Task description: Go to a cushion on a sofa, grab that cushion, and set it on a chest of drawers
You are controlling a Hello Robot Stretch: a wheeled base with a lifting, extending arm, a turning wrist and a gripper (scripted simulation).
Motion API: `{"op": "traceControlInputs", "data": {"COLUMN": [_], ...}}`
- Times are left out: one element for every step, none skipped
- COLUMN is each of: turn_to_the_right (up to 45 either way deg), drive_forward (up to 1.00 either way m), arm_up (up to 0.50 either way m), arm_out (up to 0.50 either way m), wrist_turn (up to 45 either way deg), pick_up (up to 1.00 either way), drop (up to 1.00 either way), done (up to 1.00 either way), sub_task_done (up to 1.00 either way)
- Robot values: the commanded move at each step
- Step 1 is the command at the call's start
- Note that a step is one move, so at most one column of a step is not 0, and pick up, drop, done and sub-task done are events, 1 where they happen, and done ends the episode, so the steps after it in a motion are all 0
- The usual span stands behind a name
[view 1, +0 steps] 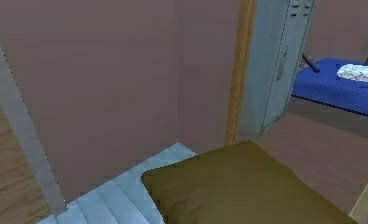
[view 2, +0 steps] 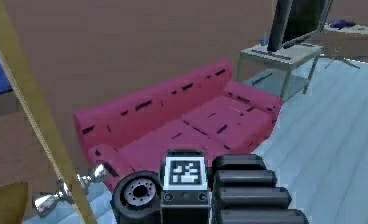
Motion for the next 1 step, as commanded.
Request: {"op": "traceControlInputs", "data": {"turn_to_the_right": [6.0], "drive_forward": [0.0], "arm_up": [0.0], "arm_out": [0.0], "wrist_turn": [0.0], "pick_up": [0.0], "drop": [0.0], "done": [0.0], "sub_task_done": [0.0]}}
